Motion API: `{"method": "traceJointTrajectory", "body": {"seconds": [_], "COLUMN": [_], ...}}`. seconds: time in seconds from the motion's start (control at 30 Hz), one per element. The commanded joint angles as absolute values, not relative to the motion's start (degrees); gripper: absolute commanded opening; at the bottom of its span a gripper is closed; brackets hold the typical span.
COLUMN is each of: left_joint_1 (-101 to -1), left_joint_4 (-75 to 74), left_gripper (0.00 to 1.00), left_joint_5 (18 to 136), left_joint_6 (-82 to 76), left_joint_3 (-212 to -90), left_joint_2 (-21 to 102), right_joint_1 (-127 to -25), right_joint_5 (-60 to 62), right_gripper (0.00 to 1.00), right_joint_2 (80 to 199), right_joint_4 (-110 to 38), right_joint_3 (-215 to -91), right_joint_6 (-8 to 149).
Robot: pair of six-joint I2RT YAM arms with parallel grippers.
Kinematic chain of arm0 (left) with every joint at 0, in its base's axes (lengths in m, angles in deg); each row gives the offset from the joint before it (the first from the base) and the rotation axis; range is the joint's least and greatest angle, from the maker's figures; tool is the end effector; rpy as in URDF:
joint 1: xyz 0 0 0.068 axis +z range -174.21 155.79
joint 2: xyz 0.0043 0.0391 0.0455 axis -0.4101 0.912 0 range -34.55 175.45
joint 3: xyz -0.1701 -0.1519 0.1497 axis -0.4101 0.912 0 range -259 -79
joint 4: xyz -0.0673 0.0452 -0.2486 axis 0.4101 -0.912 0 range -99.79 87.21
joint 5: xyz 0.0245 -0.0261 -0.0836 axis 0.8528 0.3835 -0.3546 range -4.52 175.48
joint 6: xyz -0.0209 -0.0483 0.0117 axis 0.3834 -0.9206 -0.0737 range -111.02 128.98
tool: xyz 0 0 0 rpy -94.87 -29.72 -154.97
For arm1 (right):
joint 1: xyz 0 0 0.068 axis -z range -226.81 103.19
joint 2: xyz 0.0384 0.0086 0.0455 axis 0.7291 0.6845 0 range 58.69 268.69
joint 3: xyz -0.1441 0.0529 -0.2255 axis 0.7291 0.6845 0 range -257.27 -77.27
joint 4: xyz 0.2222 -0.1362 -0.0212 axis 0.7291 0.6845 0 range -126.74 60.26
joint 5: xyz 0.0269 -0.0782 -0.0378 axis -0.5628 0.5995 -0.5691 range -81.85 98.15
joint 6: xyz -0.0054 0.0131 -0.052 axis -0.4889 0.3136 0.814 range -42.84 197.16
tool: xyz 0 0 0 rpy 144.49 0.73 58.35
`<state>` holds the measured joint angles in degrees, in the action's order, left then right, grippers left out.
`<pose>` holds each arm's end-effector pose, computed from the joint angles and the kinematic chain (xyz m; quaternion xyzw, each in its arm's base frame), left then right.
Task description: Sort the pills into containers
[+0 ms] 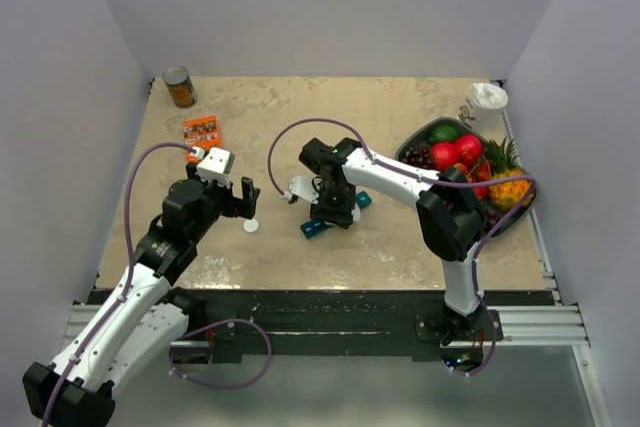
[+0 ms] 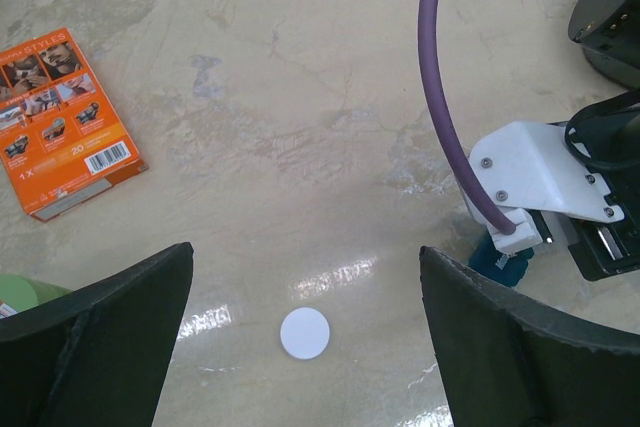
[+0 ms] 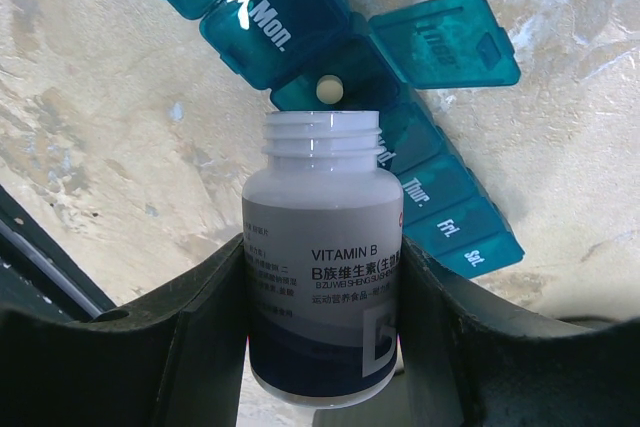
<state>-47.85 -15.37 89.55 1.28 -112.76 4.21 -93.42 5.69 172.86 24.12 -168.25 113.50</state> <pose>0.1548 -0.0649 0.2842 0.0910 0.8015 -0.1319 0.5761 0.2658 0.2832 0.2040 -0.6621 0.7473 0.0260 0.0497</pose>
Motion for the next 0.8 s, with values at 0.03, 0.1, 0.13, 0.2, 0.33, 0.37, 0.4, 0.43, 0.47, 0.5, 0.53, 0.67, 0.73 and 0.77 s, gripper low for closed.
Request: {"method": "traceJointTrajectory", "body": {"seconds": [0.03,0.1,0.13,0.2,0.33,0.37,0.4,0.43,0.47,0.5,0.53,0.67,0.73,0.77], "left_joint_1": [-47.33,-47.33,-47.33,-47.33,-47.33,-47.24,-47.33,-47.24,-47.24,-47.24,-47.24,-47.24,-47.24,-47.24], "left_joint_4": [-14.21,-14.21,-14.21,-14.30,-14.30,-14.30,-14.30,-14.21,-14.21,-14.30,-14.21,-14.21,-14.21,-14.13], "left_gripper": [0.99,0.99,0.99,0.99,0.99,0.99,0.99,0.99,0.99,0.99,0.99,0.99,0.99,0.99], "left_joint_5": [89.17,89.08,89.08,89.08,89.08,89.08,89.08,89.08,89.08,89.08,89.08,88.99,88.99,88.99], "left_joint_6": [2.13,2.13,2.13,2.13,2.13,2.13,2.13,2.13,2.13,2.04,2.13,2.13,2.13,2.13], "left_joint_3": [-114.34,-114.34,-114.34,-114.34,-114.34,-114.34,-114.34,-114.34,-114.34,-114.34,-114.34,-114.34,-114.34,-114.34], "left_joint_2": [3.59,3.68,3.68,3.68,3.59,3.68,3.60,3.59,3.51,3.59,3.59,3.59,3.59,3.59], "right_joint_1": [-93.83,-93.83,-93.83,-93.92,-93.92,-93.92,-94.00,-93.92,-93.92,-94.00,-94.00,-93.92,-94.00,-94.00], "right_joint_5": [6.66,6.57,6.57,6.66,6.83,6.92,6.92,6.92,6.92,6.92,6.92,7.01,7.10,7.10], "right_gripper": [0.00,0.00,0.00,0.00,0.00,0.00,0.00,0.00,0.00,0.00,0.00,0.00,0.00,0.00], "right_joint_2": [173.47,173.65,173.74,174.09,174.35,174.44,174.44,174.61,174.53,174.62,174.70,174.88,174.88,174.88], "right_joint_4": [25.93,26.10,26.28,26.45,27.07,27.24,27.33,27.33,27.42,27.51,27.60,27.77,27.86,27.86], "right_joint_3": [-171.04,-171.13,-171.22,-171.48,-171.92,-172.01,-172.10,-172.19,-172.19,-172.27,-172.28,-172.45,-172.54,-172.54], "right_joint_6": [113.11,113.11,113.11,113.11,113.19,113.19,113.19,113.19,113.19,113.28,113.28,113.28,113.28,113.28]}}
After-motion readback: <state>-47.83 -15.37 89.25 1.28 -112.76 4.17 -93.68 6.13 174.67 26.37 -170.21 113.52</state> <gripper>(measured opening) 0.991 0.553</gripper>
